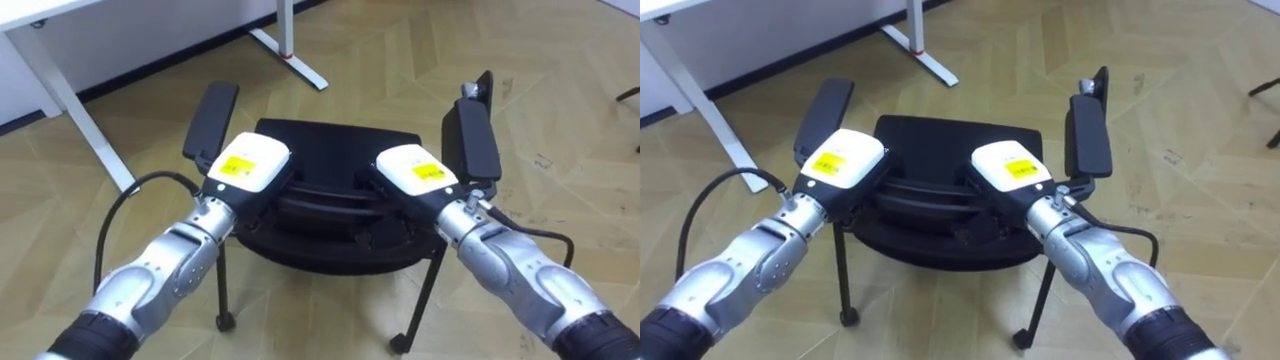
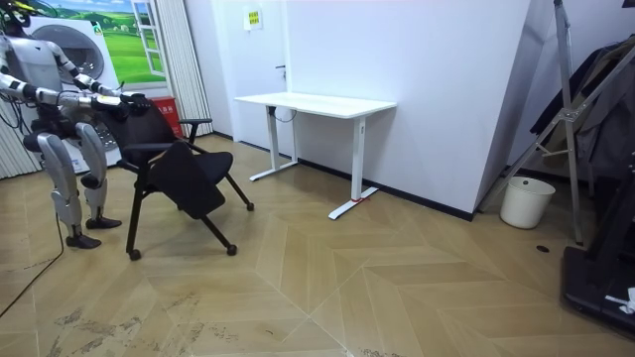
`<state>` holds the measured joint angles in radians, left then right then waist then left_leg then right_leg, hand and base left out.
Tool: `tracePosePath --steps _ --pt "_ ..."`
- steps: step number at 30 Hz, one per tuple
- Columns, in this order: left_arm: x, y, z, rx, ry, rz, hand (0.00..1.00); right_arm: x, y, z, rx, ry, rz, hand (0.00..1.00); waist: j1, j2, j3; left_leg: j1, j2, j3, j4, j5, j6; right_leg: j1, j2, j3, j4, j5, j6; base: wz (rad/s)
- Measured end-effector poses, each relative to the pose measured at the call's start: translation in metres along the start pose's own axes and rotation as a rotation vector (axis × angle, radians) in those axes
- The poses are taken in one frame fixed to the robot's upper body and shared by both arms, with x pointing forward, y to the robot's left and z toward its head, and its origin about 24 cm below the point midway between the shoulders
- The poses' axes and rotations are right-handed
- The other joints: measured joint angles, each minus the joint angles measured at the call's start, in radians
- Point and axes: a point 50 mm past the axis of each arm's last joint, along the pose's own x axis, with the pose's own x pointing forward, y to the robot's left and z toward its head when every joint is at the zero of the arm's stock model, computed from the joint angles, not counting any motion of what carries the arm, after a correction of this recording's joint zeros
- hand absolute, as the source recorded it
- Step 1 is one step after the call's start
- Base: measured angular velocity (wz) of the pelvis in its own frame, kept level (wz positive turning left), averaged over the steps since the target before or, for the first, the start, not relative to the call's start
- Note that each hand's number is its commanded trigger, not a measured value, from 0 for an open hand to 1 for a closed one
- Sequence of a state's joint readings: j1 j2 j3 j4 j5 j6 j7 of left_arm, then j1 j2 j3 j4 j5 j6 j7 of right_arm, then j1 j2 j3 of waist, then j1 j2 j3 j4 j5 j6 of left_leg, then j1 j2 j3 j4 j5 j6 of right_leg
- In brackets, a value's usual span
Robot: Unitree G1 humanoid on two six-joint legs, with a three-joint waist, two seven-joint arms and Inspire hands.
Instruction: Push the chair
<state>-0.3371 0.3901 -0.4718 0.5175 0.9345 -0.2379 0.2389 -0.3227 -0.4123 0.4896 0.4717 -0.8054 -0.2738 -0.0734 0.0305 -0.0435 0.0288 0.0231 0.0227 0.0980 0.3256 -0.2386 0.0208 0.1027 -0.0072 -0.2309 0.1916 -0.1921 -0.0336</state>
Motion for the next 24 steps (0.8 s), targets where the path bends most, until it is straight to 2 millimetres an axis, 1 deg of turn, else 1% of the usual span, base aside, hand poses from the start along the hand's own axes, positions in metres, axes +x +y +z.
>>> tracePosePath --steps 1,2,4,6,8,9,10,11,12,13,14,15,16,17,18,19,20,21,22,23,24 --pt "0.000 -0.001 -0.002 -0.002 0.005 -0.002 1.00 0.002 -0.001 0.000 -0.001 0.001 -0.003 1.00 -0.007 -0.001 0.0057 -0.023 0.004 0.008 0.041 -0.003 -0.005 0.000 -0.002 -0.015 0.005 -0.005 -0.007 0.28" --pt "0.002 -0.001 -0.001 -0.006 0.008 0.000 1.00 0.002 -0.002 -0.001 -0.002 0.003 -0.007 1.00 -0.010 0.000 0.0092 -0.040 0.011 0.018 0.081 -0.009 -0.014 -0.007 -0.003 -0.023 0.023 -0.015 -0.012 0.25" --pt "0.004 -0.001 -0.002 -0.009 0.014 0.003 1.00 0.004 -0.003 -0.001 -0.013 0.003 -0.011 1.00 -0.007 0.002 0.0109 -0.069 0.027 0.041 0.130 -0.017 -0.020 -0.026 -0.001 -0.023 0.061 -0.032 -0.022 0.04" --pt "0.004 -0.001 -0.003 -0.015 0.018 0.007 1.00 0.006 -0.004 0.000 -0.019 0.001 -0.013 1.00 -0.012 0.006 0.0128 -0.105 0.035 0.040 0.193 -0.021 -0.024 -0.043 -0.002 -0.025 0.095 -0.050 -0.029 0.09" --pt "0.004 -0.001 -0.004 -0.025 0.025 0.015 1.00 0.007 -0.007 0.001 -0.033 -0.004 -0.018 1.00 -0.026 0.010 0.0135 -0.159 0.045 0.044 0.282 -0.021 -0.024 -0.062 -0.008 -0.038 0.134 -0.084 -0.040 0.18" --pt "0.004 -0.001 -0.004 -0.029 0.026 0.018 1.00 0.008 -0.007 0.001 -0.038 -0.005 -0.019 1.00 -0.025 0.009 0.0138 -0.174 0.049 0.049 0.305 -0.021 -0.024 -0.068 -0.009 -0.039 0.145 -0.096 -0.045 0.15" --pt "0.004 -0.002 -0.003 -0.033 0.028 0.019 1.00 0.008 -0.007 0.000 -0.044 -0.004 -0.019 1.00 -0.022 0.012 0.0163 -0.206 0.058 0.050 0.364 -0.019 -0.025 -0.077 -0.010 -0.038 0.169 -0.110 -0.051 0.15" --pt "0.006 0.000 -0.002 -0.033 0.024 0.022 1.00 0.007 -0.006 0.000 -0.046 -0.003 -0.016 1.00 -0.025 0.011 0.0156 -0.241 0.053 0.040 0.387 -0.030 -0.026 -0.085 -0.009 -0.026 0.191 -0.130 -0.053 0.20" --pt "0.006 -0.001 -0.002 -0.037 0.024 0.020 1.00 0.007 -0.006 -0.001 -0.048 -0.002 -0.014 1.00 -0.031 0.011 0.0162 -0.262 0.051 0.034 0.371 -0.031 -0.028 -0.087 -0.008 -0.023 0.197 -0.138 -0.049 0.14" --pt "0.007 -0.003 0.000 -0.046 0.024 0.016 1.00 0.006 -0.006 -0.002 -0.050 -0.002 -0.010 1.00 -0.033 0.018 0.0159 -0.307 0.054 0.034 0.326 -0.028 -0.033 -0.088 -0.008 -0.022 0.206 -0.146 -0.046 -0.11" --pt "0.005 -0.007 0.001 -0.061 0.029 0.005 1.00 0.005 -0.004 -0.003 -0.052 -0.001 0.000 1.00 -0.028 0.029 0.0118 -0.332 0.055 0.039 0.248 -0.006 -0.042 -0.085 -0.010 -0.024 0.207 -0.149 -0.045 -0.28" --pt "0.004 -0.010 0.002 -0.068 0.031 -0.001 1.00 0.004 -0.002 -0.004 -0.055 -0.001 0.007 1.00 -0.024 0.035 0.0065 -0.335 0.057 0.039 0.202 0.011 -0.042 -0.080 -0.010 -0.022 0.208 -0.154 -0.043 -0.37" --pt "0.003 -0.014 0.003 -0.076 0.033 -0.011 1.00 0.003 0.002 -0.004 -0.055 0.000 0.016 1.00 -0.017 0.038 0.0026 -0.341 0.053 0.037 0.153 0.078 -0.025 -0.067 -0.014 -0.013 0.218 -0.167 -0.033 -0.26" --pt "0.002 -0.015 0.003 -0.078 0.032 -0.013 1.00 0.002 0.004 -0.004 -0.055 0.000 0.017 1.00 -0.015 0.039 -0.0041 -0.334 0.045 0.038 0.137 0.113 -0.008 -0.067 -0.024 -0.003 0.231 -0.183 -0.017 -0.16" --pt "0.002 -0.014 0.003 -0.077 0.030 -0.010 1.00 0.002 0.003 -0.004 -0.058 -0.001 0.012 1.00 -0.015 0.035 -0.0043 -0.331 0.037 0.039 0.131 0.121 -0.001 -0.069 -0.031 0.000 0.237 -0.187 -0.012 -0.09" --pt "0.004 -0.011 0.002 -0.073 0.028 -0.003 1.00 0.003 0.002 -0.004 -0.067 -0.003 -0.006 1.00 -0.015 0.030 -0.0070 -0.329 0.027 0.045 0.131 0.125 0.008 -0.076 -0.041 0.008 0.246 -0.195 -0.002 -0.11" --pt "0.006 -0.008 0.001 -0.067 0.024 0.008 1.00 0.003 0.000 -0.004 -0.082 -0.006 -0.028 1.00 -0.011 0.028 -0.0085 -0.330 0.018 0.057 0.137 0.123 0.022 -0.086 -0.054 0.020 0.263 -0.202 0.009 -0.16" --pt "0.006 -0.007 0.001 -0.066 0.022 0.010 1.00 0.003 -0.001 -0.004 -0.089 -0.006 -0.036 1.00 -0.008 0.023 -0.0084 -0.329 0.015 0.070 0.140 0.119 0.032 -0.089 -0.062 0.028 0.271 -0.208 0.014 -0.28" --pt "0.008 -0.005 0.002 -0.064 0.018 0.015 1.00 0.004 -0.002 -0.004 -0.101 -0.006 -0.046 1.00 0.003 0.015 -0.0118 -0.326 0.007 0.094 0.148 0.107 0.044 -0.100 -0.082 0.043 0.292 -0.221 0.025 -0.27" --pt "0.009 -0.002 0.002 -0.060 0.014 0.020 1.00 0.004 -0.004 -0.005 -0.106 -0.004 -0.055 1.00 0.004 0.006 -0.0122 -0.321 -0.012 0.104 0.151 0.090 0.057 -0.107 -0.105 0.045 0.316 -0.234 0.040 -0.23" --pt "0.010 -0.001 0.002 -0.058 0.012 0.025 1.00 0.005 -0.005 -0.005 -0.108 -0.004 -0.060 1.00 0.003 0.002 -0.0141 -0.319 -0.022 0.110 0.153 0.083 0.063 -0.114 -0.118 0.047 0.338 -0.243 0.048 -0.12"
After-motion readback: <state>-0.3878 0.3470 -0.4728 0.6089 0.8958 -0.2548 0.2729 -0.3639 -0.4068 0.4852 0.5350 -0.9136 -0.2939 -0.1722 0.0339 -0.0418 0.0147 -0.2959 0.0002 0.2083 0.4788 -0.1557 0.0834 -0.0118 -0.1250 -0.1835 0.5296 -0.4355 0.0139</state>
